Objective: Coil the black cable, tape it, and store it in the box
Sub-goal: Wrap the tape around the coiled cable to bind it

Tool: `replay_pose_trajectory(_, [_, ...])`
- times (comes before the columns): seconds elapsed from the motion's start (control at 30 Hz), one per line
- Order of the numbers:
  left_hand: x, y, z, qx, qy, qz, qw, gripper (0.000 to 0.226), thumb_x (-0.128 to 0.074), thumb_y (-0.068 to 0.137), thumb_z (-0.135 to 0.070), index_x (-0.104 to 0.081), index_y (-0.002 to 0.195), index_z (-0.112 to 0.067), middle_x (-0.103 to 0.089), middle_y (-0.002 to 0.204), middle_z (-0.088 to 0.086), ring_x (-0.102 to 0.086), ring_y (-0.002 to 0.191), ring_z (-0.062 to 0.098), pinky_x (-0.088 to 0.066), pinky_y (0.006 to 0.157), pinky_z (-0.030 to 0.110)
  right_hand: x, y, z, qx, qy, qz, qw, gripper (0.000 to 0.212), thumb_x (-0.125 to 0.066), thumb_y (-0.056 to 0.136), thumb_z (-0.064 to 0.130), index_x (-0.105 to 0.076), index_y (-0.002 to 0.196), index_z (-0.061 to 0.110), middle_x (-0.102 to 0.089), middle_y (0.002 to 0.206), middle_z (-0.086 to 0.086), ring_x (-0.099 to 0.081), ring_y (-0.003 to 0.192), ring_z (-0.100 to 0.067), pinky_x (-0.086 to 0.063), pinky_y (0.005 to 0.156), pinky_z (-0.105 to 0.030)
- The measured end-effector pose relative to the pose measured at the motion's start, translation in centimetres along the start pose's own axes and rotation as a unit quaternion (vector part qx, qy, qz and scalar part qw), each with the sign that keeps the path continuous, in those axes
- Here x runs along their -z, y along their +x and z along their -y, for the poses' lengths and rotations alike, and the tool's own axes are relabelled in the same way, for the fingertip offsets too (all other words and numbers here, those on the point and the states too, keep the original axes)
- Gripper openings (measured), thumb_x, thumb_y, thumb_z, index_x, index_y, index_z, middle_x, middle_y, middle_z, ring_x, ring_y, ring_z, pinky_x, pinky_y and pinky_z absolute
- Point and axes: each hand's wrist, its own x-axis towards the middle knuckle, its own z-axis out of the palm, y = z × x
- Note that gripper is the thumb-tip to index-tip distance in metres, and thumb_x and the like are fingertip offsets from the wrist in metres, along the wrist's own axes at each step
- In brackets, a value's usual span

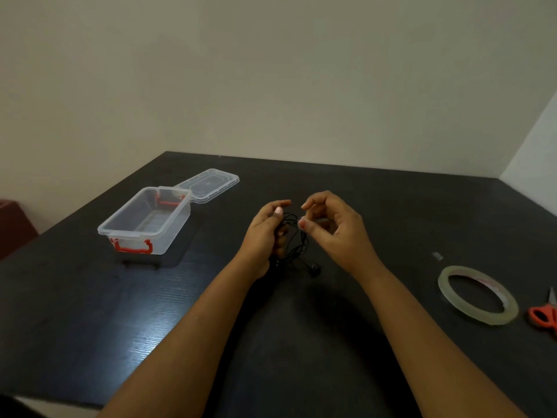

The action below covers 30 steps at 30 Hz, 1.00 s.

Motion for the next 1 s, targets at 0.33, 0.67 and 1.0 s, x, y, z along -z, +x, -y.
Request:
replay_pose_trajectory(0.33, [-0.2, -0.3, -0.3, 0.015, -0.090, 0.054, 0.994, 0.026, -0.033, 0.101, -0.029, -0.055, 0.095, -0.017, -0.033, 0.051, -0.005, -0.025, 0.040, 0.007, -0.022, 0.037, 0.018, -1.3, -0.7, -1.2, -0.069, 0.025, 0.006, 0.997, 0.079, -0.072, 0.079, 0.002, -0.034, 0.128, 0.050, -0.034, 0.128, 0.005, -0.055, 0.112, -0.011, -0.047, 0.090, -0.019])
replay_pose_trajectory(0.67, [0.2, 0.4, -0.2, -0.077, 0.111, 0.054, 0.989, 0.006, -0.058, 0.091, -0.015, -0.062, 0.096, -0.013, -0.062, 0.077, -0.004, -0.051, 0.055, 0.002, -0.046, 0.056, 0.018, 0.4, 0.2, -1.4, -0.129, 0.142, -0.062, 0.979, 0.077, -0.071, 0.078, -0.005, -0.036, 0.124, 0.047, -0.044, 0.118, -0.003, -0.072, 0.077, -0.024, -0.058, 0.077, -0.030])
replay_pose_trajectory(1.0, [-0.2, 0.0, -0.8, 0.053, -0.090, 0.027, 0.994, 0.028, -0.043, 0.098, -0.028, -0.053, 0.078, -0.011, -0.048, 0.068, 0.001, -0.053, 0.065, 0.014, -0.048, 0.074, 0.031, 0.2, 0.4, -1.7, -0.160, 0.218, -0.072, 0.960, 0.062, -0.065, 0.083, -0.004, -0.042, 0.124, 0.037, -0.045, 0.114, -0.004, -0.067, 0.074, -0.012, -0.054, 0.073, -0.024])
